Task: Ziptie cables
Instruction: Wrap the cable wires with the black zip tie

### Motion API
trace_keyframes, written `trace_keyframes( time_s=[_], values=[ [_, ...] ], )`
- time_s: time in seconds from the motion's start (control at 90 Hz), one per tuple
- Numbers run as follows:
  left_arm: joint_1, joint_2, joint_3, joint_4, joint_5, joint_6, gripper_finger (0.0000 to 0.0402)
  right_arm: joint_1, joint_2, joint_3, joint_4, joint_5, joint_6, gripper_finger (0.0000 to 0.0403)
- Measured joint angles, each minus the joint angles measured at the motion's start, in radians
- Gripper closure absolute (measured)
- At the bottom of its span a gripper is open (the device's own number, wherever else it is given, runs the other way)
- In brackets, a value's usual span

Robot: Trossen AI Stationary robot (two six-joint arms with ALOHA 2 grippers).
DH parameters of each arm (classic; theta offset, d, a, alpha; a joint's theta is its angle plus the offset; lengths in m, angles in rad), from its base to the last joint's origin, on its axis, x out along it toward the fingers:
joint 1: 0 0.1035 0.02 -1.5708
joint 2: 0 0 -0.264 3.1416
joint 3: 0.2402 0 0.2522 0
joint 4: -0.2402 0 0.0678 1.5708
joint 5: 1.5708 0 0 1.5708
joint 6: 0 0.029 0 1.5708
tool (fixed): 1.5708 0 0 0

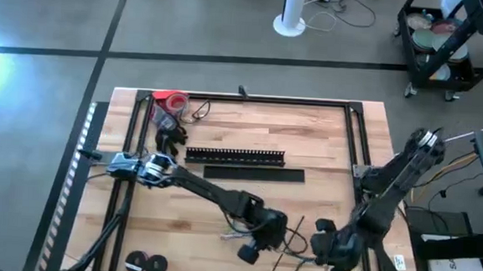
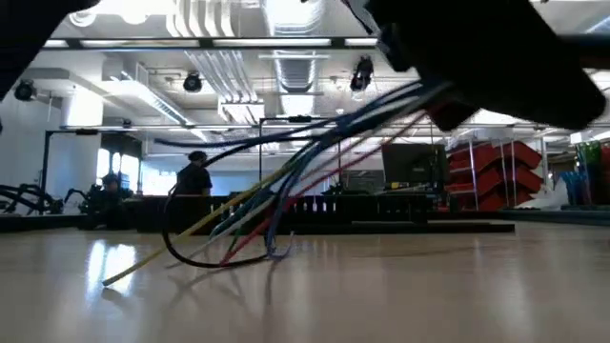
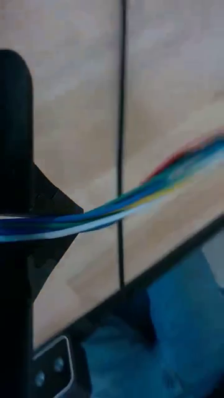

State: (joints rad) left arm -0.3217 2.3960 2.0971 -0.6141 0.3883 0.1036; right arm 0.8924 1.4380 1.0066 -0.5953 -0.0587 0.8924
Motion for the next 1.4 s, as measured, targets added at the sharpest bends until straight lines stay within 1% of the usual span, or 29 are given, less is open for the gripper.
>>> trace_keyframes(
  time_s=[0.089,0.2,0.256,0.311,0.444,0.567,0.8,0.922,0.978,1.022,1.089,1.189,1.233,1.3,1.4],
  values=[
    [0.01,0.04,0.022,0.012,0.075,-0.001,0.0402,-0.003,0.057,-0.021,-0.023,-0.061,0.048,0.04],
    [0.022,0.071,0.03,0.067,0.152,-0.013,0.0398,-0.006,0.115,-0.03,-0.062,-0.115,0.093,0.0399],
    [0.028,0.076,0.019,0.113,0.177,-0.016,0.0389,-0.006,0.137,-0.031,-0.062,-0.128,0.099,0.0393],
    [0.036,0.082,0.016,0.144,0.182,-0.019,0.0376,-0.004,0.151,-0.031,-0.064,-0.136,0.1,0.0384],
    [0.051,0.093,0.016,0.167,0.183,-0.039,0.0331,-0.009,0.158,-0.031,-0.074,-0.169,0.112,0.0356],
    [0.057,0.095,0.016,0.147,0.183,-0.071,0.0278,-0.009,0.128,-0.031,-0.135,-0.193,0.149,0.0325],
    [0.057,0.094,0.016,0.088,0.183,-0.106,0.0185,-0.009,0.039,-0.032,-0.26,-0.17,0.191,0.0256],
    [0.056,0.093,0.016,0.019,0.182,-0.106,0.0152,-0.009,-0.01,-0.031,-0.271,-0.132,0.19,0.023],
    [0.057,0.089,0.016,-0.008,0.181,-0.106,0.0141,-0.011,-0.027,-0.031,-0.272,-0.089,0.177,0.0222],
    [0.058,0.084,0.016,-0.024,0.179,-0.106,0.0134,-0.018,-0.038,-0.031,-0.271,-0.03,0.162,0.0219],
    [0.058,0.072,0.016,-0.041,0.176,-0.106,0.0125,-0.028,-0.045,-0.032,-0.271,0.101,0.143,0.0219],
    [0.059,0.048,0.016,-0.087,0.167,-0.104,0.0119,-0.05,-0.041,-0.037,-0.265,0.257,0.094,0.0228],
    [0.059,0.034,0.016,-0.125,0.139,-0.103,0.0119,-0.057,-0.031,-0.04,-0.257,0.312,0.066,0.0236],
    [0.055,0.016,0.016,-0.164,0.068,-0.103,0.012,-0.058,-0.014,-0.052,-0.257,0.374,0.017,0.0251],
    [0.032,0.006,0.016,-0.188,-0.056,-0.097,0.0127,-0.06,0.021,-0.074,-0.229,0.419,-0.085,0.028]
  ],
)
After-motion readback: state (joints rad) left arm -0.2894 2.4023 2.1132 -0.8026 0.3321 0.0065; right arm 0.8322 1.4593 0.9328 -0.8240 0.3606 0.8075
